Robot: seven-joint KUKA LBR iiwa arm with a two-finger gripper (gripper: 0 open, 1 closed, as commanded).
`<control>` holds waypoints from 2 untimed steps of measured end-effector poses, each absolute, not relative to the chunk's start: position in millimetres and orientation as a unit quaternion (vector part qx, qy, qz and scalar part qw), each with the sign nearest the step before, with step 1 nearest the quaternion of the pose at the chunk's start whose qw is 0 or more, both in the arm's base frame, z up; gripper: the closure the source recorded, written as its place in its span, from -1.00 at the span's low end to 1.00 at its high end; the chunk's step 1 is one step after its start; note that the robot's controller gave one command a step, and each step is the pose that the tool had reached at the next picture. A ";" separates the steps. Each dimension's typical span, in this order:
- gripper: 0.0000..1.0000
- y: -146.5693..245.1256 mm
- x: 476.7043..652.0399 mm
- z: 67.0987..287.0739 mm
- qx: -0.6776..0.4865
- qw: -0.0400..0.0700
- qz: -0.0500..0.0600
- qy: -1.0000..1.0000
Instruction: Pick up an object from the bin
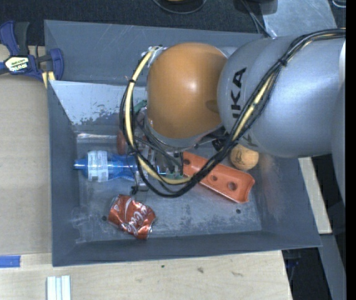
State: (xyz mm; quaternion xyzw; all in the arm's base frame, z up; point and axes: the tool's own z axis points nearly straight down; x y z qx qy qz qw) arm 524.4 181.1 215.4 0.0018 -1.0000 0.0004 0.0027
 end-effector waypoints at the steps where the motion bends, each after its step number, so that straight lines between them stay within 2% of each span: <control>1: -1.00 179.9 526.1 220.3 0.000 -0.001 -0.001 -1.000; 2: -1.00 163.2 490.9 76.5 -0.088 0.001 0.000 -0.996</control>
Offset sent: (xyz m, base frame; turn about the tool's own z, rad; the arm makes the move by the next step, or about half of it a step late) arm -0.0358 -0.0186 -0.1454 0.1864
